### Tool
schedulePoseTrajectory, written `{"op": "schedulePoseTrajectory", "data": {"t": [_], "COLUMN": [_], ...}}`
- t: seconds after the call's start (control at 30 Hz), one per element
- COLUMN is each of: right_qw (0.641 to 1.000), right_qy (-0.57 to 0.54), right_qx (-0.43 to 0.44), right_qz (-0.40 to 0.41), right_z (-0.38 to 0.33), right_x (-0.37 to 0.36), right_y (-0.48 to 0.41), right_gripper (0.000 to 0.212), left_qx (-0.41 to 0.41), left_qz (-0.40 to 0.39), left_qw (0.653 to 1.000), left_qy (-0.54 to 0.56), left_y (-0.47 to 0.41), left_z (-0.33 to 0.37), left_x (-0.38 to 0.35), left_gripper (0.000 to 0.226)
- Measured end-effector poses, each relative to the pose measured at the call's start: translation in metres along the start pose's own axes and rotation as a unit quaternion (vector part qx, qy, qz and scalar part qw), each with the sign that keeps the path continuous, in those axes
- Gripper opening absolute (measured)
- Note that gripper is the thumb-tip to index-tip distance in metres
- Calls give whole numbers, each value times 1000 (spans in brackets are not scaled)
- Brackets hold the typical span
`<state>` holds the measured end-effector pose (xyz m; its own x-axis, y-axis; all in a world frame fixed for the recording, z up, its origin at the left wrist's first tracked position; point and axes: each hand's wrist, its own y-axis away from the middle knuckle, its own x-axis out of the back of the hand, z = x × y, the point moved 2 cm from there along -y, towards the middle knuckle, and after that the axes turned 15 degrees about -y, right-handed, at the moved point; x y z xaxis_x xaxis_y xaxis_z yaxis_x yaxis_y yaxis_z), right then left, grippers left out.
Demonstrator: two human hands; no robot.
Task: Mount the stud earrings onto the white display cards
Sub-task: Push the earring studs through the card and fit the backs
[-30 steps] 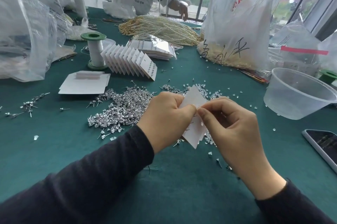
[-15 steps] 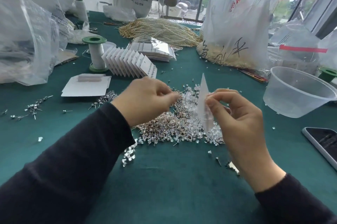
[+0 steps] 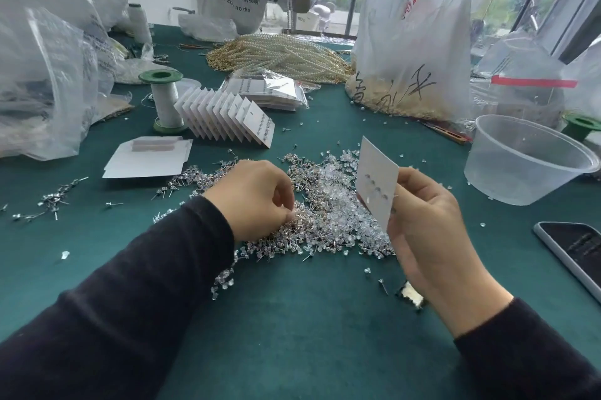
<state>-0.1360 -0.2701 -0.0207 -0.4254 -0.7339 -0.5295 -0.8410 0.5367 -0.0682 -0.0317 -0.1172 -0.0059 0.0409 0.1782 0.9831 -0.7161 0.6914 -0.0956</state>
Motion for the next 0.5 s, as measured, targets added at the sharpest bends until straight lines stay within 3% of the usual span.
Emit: {"op": "schedulePoseTrajectory", "data": {"t": [0.13,0.33,0.5], "right_qw": [999,993,984], "right_qy": [-34,-87,-128], "right_qx": [-37,-83,-123], "right_qz": [-9,-1,5], "right_z": [1,0,1], "right_x": [1,0,0], "right_y": [0,-1,-1], "right_gripper": [7,14,33], "left_qx": [11,17,30], "left_qz": [12,34,29], "left_qw": [1000,999,996], "left_qy": [14,34,82], "left_y": [0,2,2], "left_z": [-3,-4,-4], "left_x": [5,8,10], "left_gripper": [10,11,11]}}
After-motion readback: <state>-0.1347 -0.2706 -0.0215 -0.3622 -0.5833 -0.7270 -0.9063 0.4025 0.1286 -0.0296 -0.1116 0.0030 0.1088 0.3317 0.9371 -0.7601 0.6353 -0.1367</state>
